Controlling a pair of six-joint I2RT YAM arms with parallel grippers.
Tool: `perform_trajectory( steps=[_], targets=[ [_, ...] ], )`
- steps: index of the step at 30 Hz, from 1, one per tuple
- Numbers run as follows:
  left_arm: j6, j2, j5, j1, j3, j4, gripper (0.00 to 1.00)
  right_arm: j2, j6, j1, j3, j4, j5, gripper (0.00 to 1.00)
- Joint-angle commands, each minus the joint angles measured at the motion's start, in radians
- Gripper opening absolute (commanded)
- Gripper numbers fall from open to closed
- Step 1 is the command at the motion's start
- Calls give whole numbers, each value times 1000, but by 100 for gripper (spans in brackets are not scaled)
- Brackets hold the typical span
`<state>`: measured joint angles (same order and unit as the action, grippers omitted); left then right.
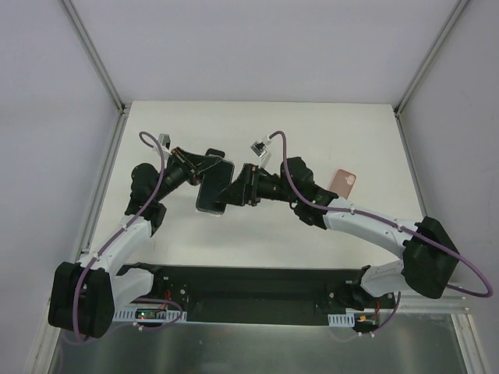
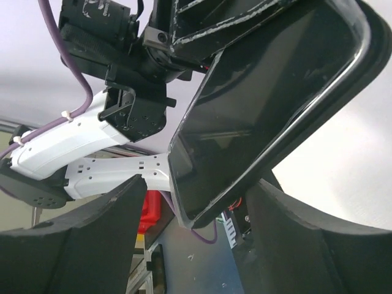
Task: Take the phone out of the phone case
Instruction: Adjust the phone.
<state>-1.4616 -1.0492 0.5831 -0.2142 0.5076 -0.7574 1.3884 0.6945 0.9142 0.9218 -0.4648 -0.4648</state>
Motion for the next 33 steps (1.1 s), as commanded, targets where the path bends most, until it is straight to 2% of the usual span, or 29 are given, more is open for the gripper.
perform_trajectory(
  steps=[1,3,9,11,13,17,18,20,21,22,24,25,27,28,32,33],
  targets=[
    [23,52,61,12,12,-68,0,12,-30,3,71,-97,-64,68],
    [29,58,61,12,6,-60,0,40,-32,5,106,-98,-107,65],
    [46,75,60,12,0,-50,0,72,-4,5,118,-101,-112,40],
    [53,86,58,12,3,-40,0,80,2,5,123,-100,-117,40],
    [66,100,57,12,3,-34,0,96,5,3,137,-106,-121,46],
    [93,121,63,12,8,-5,0,130,26,-1,156,-133,-133,47],
    [105,126,61,12,9,4,0,142,43,-5,163,-156,-139,44],
    [113,136,63,12,6,18,0,153,54,-11,170,-170,-147,30],
    [119,137,66,12,6,21,0,153,59,-14,169,-173,-147,8],
    [124,140,69,12,12,27,0,152,60,-17,164,-175,-149,2],
    [142,141,89,12,22,49,0,130,59,-29,128,-181,-150,2],
    [148,135,98,12,35,56,6,120,53,-35,114,-181,-150,2],
    [162,130,128,13,46,63,31,77,43,-57,57,-186,-149,2],
    [167,129,141,13,55,61,60,60,33,-64,39,-186,-149,1],
    [195,129,213,15,72,63,99,-37,2,-98,-34,-186,-167,1],
    [207,129,248,15,71,61,99,-52,-6,-109,-43,-176,-172,1]
  ],
)
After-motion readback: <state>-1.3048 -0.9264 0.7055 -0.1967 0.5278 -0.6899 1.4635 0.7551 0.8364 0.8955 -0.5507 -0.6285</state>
